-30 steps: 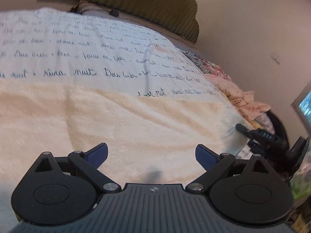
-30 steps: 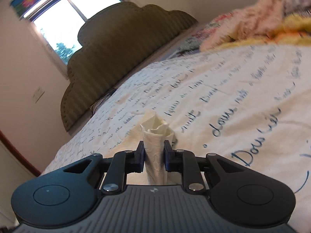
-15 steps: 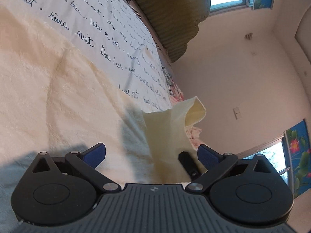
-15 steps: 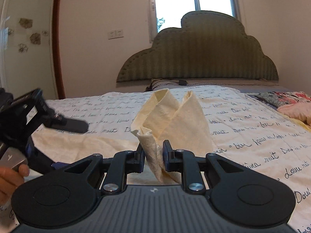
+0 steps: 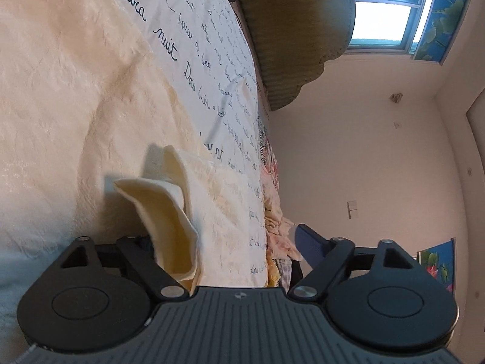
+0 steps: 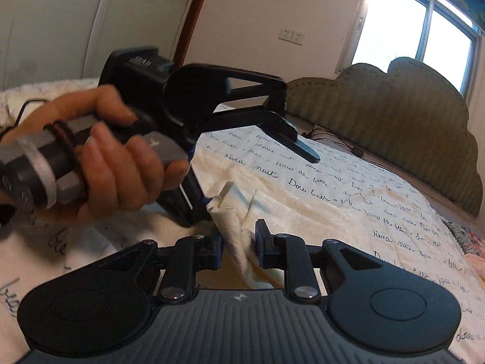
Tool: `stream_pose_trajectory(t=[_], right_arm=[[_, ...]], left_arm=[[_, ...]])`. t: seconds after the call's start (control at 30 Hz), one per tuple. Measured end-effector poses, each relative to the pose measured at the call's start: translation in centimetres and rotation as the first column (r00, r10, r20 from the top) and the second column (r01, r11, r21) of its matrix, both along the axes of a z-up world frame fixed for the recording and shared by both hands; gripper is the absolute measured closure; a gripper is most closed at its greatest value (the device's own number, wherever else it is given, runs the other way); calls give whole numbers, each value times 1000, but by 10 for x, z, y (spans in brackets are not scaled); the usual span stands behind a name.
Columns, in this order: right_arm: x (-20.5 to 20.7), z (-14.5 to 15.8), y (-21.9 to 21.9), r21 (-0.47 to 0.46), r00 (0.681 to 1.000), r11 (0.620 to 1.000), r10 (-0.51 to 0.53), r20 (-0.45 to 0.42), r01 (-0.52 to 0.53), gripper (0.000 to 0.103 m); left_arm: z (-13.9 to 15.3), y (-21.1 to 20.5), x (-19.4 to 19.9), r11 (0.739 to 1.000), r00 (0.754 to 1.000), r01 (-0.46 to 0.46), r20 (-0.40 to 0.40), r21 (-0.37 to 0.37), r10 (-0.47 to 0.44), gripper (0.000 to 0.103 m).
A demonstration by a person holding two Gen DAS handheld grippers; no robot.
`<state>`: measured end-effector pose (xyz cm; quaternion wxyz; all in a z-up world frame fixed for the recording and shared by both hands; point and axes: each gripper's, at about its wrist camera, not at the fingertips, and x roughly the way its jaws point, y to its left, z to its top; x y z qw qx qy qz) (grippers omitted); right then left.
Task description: Fold towel
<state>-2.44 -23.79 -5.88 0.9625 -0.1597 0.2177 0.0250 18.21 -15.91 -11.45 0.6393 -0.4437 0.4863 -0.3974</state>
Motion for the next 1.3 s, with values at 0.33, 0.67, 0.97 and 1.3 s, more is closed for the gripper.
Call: stream_pose_trajectory(t=[0.33, 0.67, 0.97, 1.3], right_arm=[[2, -20, 6, -218, 998, 974, -68, -10, 64, 69], [17, 2, 25, -84, 998, 996, 24, 56, -20, 81], [48, 9, 61, 36, 985, 987, 154, 72, -157, 81], [78, 10, 81, 101, 969, 965, 233, 78, -240, 81]], left_arm=[[11, -17, -4, 978, 986, 34, 154, 205, -66, 88], [51, 29, -5, 940, 925, -76, 376, 333, -58, 91], [70, 89, -7, 858, 869, -232, 494, 459, -29, 92], [70, 115, -7, 755, 813, -352, 580, 553, -46, 94]])
